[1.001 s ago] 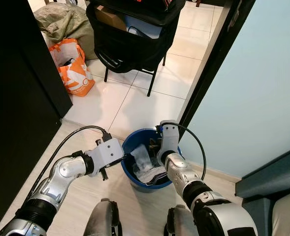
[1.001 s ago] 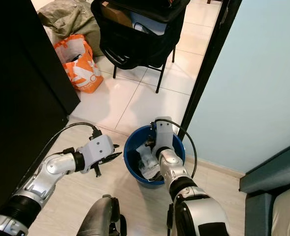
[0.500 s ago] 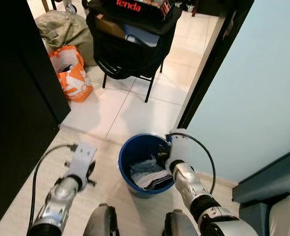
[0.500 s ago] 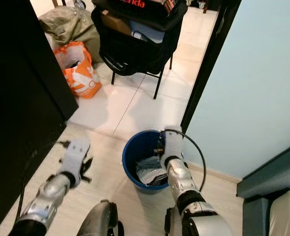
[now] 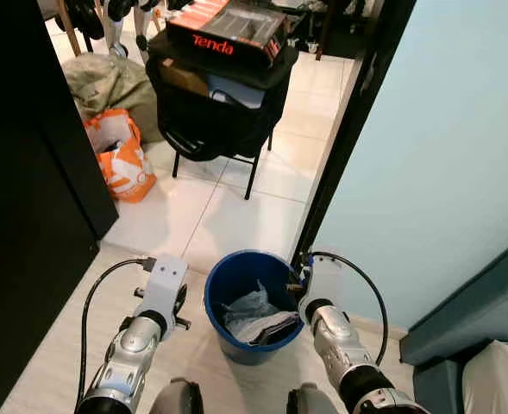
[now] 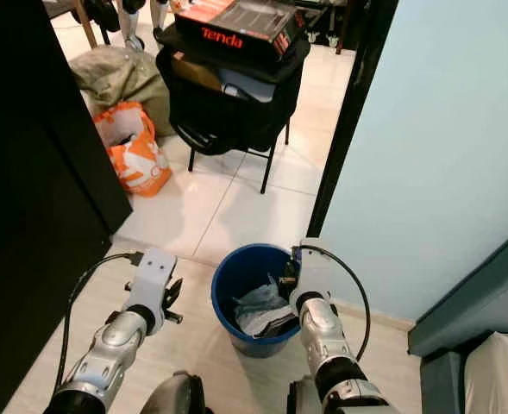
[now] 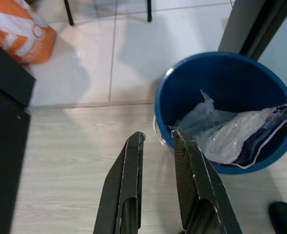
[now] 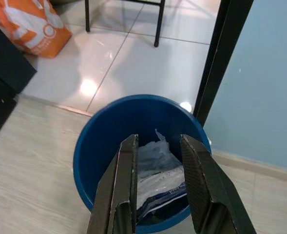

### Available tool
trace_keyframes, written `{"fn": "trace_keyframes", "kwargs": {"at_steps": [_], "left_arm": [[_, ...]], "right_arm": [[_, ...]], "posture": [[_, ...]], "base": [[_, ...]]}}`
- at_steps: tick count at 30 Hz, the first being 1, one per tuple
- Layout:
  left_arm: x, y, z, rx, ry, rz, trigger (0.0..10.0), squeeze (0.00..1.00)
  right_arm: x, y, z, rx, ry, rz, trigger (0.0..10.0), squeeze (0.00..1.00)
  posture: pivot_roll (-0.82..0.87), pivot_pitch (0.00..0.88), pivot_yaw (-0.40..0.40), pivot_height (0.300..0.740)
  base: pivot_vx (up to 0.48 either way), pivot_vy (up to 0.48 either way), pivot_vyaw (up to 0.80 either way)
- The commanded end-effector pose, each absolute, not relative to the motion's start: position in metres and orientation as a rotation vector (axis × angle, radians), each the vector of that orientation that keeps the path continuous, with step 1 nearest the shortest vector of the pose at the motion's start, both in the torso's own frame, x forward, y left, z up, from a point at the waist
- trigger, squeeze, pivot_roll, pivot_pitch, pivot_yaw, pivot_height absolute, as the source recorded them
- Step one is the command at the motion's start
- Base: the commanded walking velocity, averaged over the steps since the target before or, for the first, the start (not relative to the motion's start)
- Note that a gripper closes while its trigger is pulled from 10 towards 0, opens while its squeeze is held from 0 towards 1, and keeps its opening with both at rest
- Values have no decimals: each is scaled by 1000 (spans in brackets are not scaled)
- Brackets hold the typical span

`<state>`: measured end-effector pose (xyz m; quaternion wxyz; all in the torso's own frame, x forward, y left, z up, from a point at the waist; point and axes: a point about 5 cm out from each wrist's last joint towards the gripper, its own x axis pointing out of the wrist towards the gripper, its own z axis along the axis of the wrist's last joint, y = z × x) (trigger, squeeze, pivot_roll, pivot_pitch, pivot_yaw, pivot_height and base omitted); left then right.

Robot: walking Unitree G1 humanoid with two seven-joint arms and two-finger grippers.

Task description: Clean up the room

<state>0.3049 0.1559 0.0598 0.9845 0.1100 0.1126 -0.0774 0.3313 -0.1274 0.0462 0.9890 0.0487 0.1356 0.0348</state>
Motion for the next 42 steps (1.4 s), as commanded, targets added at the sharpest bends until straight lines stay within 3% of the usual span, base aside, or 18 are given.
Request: {"fn": "trace_keyframes", "kwargs": {"at_steps": [1,19,38,42], "left_arm": [[302,153,54,235,255,-165,10000,0],[299,147,54,212,266,-178,10000,0],[291,145,44,145,324,-176,10000,0],[290,146,40,163,348,-162,10000,0]], "right_arm": [[327,-130,41,112,286,52,10000,0],[323,-130,39,110,295,60,10000,0],[316,-129,29,69,352,78,10000,0],[315,-131,28,65,355,69,10000,0]], "posture": [[94,119,-21,683],[98,123,-23,728],[95,114,-22,728],[91,120,-20,728]], "base": [[0,0,0],[0,0,0],[0,0,0],[0,-480,0]]}}
